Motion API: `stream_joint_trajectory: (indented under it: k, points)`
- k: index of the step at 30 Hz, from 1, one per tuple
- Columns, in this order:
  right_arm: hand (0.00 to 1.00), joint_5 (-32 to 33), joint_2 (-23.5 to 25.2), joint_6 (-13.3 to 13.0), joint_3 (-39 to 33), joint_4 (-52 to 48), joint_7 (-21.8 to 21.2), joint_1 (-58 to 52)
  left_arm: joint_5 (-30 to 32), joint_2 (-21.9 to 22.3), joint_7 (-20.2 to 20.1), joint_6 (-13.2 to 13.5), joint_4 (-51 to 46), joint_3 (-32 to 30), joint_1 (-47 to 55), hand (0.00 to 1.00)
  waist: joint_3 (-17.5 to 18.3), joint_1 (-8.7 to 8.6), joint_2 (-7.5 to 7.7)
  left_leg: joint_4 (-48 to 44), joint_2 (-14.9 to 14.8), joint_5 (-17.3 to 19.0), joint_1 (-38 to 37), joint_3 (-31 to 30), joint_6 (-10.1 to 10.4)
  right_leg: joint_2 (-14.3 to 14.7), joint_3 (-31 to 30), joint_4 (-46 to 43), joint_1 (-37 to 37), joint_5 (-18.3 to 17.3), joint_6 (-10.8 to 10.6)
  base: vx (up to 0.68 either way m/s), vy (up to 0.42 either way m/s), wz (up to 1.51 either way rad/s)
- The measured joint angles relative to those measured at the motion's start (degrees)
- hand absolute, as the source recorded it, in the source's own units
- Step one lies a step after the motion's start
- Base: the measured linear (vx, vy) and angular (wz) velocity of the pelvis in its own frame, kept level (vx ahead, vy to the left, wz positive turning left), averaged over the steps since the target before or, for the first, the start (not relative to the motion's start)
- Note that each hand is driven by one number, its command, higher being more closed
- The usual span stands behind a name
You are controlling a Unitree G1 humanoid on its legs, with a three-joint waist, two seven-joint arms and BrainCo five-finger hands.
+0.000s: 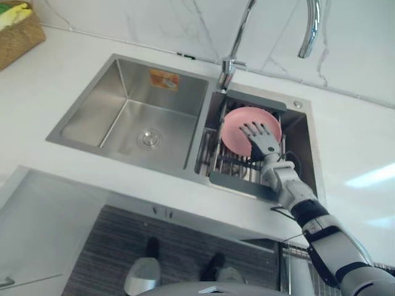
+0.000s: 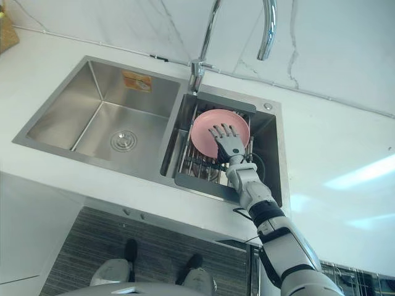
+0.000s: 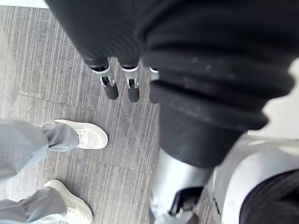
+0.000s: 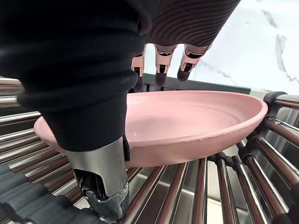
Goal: Walk over to the sink, pick up the cup, carry it to the dishwasher, place the cup inside the dishwasher, then close the dishwasher door
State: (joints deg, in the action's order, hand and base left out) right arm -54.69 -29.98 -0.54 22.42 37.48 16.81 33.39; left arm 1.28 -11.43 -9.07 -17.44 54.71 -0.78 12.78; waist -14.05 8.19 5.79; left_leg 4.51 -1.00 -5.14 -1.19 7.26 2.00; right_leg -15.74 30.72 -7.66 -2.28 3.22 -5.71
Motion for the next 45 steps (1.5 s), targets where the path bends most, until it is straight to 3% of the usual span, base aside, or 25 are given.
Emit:
stream_joint_trajectory:
  k: [4, 10, 14, 20, 24, 34, 36, 37, 38, 39, 40, 41, 42, 43, 45]
  points:
    - [0.0, 2.7, -0.6, -0.3, 2.7, 1.9, -3.7, 3.3, -0.1, -0.4, 0.0, 0.2, 0.0, 0.9, -0.6, 0.0, -1.0, 0.25, 0.19, 0.3, -0.2, 0.1, 0.3, -0.2, 0.5, 0.1, 0.1, -0.1, 0.1, -0.2, 0.0, -0.05, -0.009, 0.01]
    - [0.0, 4.8, -2.2, 0.4, 4.6, 2.1, -5.0, 5.6, -1.2, -0.7, 0.0, 0.2, 0.0, 1.0, -1.8, 0.0, -3.0, 0.69, 0.49, 0.3, -0.6, 0.4, 0.7, 0.2, 0.2, 0.5, 0.0, 0.4, 0.0, -0.3, 0.1, -0.04, -0.007, 0.01]
    - [0.0, 4.7, -2.3, 1.8, 6.5, 2.9, -0.2, 5.7, -1.2, -0.8, 0.1, 0.5, 0.0, 1.4, -1.9, 0.0, -3.0, 0.75, 0.54, 0.3, -0.8, 0.3, 0.8, 0.4, 0.3, 0.9, -0.2, 0.6, 0.0, -0.3, 0.1, 0.0, -0.01, -0.02]
    - [0.0, 2.6, -2.1, 0.8, 6.3, 3.9, 9.8, 5.6, -1.2, -0.9, 0.2, 1.3, 0.1, 1.5, -2.6, 0.0, -3.2, 0.7, 0.48, 0.3, -1.5, 0.0, 2.6, 0.4, 0.6, 1.2, -0.4, 0.7, -1.9, -0.3, 0.2, 0.0, -0.006, 0.0]
    - [0.0, 2.7, -2.2, 0.8, 6.1, 4.1, 11.3, 6.7, -1.8, -1.1, 0.2, 1.6, 0.3, 1.5, -3.8, 0.0, -4.6, 0.91, 0.28, 0.3, -2.4, -0.4, 3.1, -0.1, 1.1, 2.2, -0.3, 1.1, -2.1, -0.3, 0.4, -0.03, -0.041, 0.06]
    - [0.0, 4.9, -4.5, 0.7, 6.1, 4.4, 18.5, 12.4, -3.5, -1.0, 0.9, 2.1, 0.5, 2.0, -5.5, 0.0, -7.2, 1.19, -2.08, 0.3, -4.7, -1.0, 7.7, -1.0, 2.0, 5.2, -0.3, 4.0, -5.2, -0.3, 0.4, -0.08, -0.042, 0.01]
    - [0.0, 4.9, -5.1, 0.7, 6.1, 4.5, 18.8, 14.3, -3.5, -0.9, 0.9, 2.4, 0.4, 2.2, -6.3, 0.0, -7.6, 1.21, -2.8, 0.4, -5.3, -0.8, 9.2, -1.1, 2.7, 6.4, -0.3, 5.5, -5.8, -0.3, 0.4, -0.12, -0.051, 0.0]
    - [0.0, 5.1, -5.5, 0.8, 6.1, 4.7, 18.8, 15.5, -3.5, -1.1, 0.9, 2.5, 0.4, 2.4, -7.3, 0.0, -7.9, 1.15, -1.74, 0.3, -4.8, 0.5, 9.2, -0.5, 4.6, 6.3, -0.4, 7.5, -5.8, -0.3, 0.2, -0.06, -0.013, -0.01]
    - [0.0, 5.4, -6.2, 1.1, 5.9, 4.5, 19.6, 16.9, -3.8, -1.6, 0.9, 2.5, 0.6, 2.3, -8.8, 0.0, -9.4, 1.26, -0.46, -10.2, -3.6, 0.9, 12.4, -1.1, 1.4, 4.8, -1.0, 7.7, -7.2, -0.3, -0.5, -0.02, -0.022, -0.2]
    - [0.0, 5.5, -6.8, 1.4, 6.0, 3.7, 20.9, 17.5, -4.1, -1.0, 0.9, 2.5, 0.6, 2.3, -9.0, 0.0, -9.7, 1.98, -1.81, -15.6, -4.5, 3.7, 13.5, -1.5, 1.0, 5.8, -1.7, 7.3, -7.5, -0.7, -1.7, 0.06, -0.039, -0.49]
    - [0.0, 6.0, -7.9, 3.0, 4.8, 1.5, 23.4, 18.5, -4.6, 0.6, 1.3, 2.6, 0.5, 2.4, -9.7, 0.0, -10.6, 2.89, -4.93, -15.4, -7.0, 7.0, 14.0, -1.2, 1.3, 6.3, -3.6, -3.1, -10.0, -0.7, 3.4, -0.04, -0.013, -0.14]
    - [0.0, 6.8, -8.0, 4.6, 4.1, 2.2, 25.0, 19.1, -4.9, -0.1, 1.3, 3.8, 0.0, 2.8, -9.8, 0.0, -10.4, 2.32, -4.25, -12.2, -6.2, 5.6, 13.5, -1.2, 2.4, 5.5, -5.1, -6.4, -9.2, -2.9, 3.0, -0.01, -0.025, 0.16]
    - [0.0, 7.3, -8.2, 5.2, 4.0, 2.3, 25.2, 19.2, -5.1, -0.9, 1.3, 3.9, 0.1, 3.0, -9.8, 0.0, -10.3, 2.3, -3.34, -10.1, -5.4, 3.9, 12.9, -1.0, 2.6, 5.0, -5.1, -4.1, -7.1, -3.8, 2.4, -0.06, -0.022, 0.37]
    - [0.0, 7.6, -8.9, 5.9, 3.9, 2.8, 25.6, 20.9, -5.6, -0.9, 1.4, 3.9, 0.3, 3.3, -10.2, 0.0, -11.0, 3.06, -4.13, -7.2, -5.8, 1.0, 12.0, -1.8, 2.3, 6.7, -4.4, 0.7, -5.3, -3.8, 2.2, 0.0, -0.07, 0.05]
    - [0.0, 8.4, -8.8, 7.0, 3.9, 3.0, 25.9, 22.3, -5.7, -0.1, 1.3, 3.7, 0.6, 3.2, -9.6, 0.0, -11.1, 3.14, -4.11, -3.3, -6.1, -2.8, 11.5, -2.2, 2.1, 7.1, -2.8, 0.9, -5.9, -2.4, 2.8, -0.07, -0.033, 0.08]
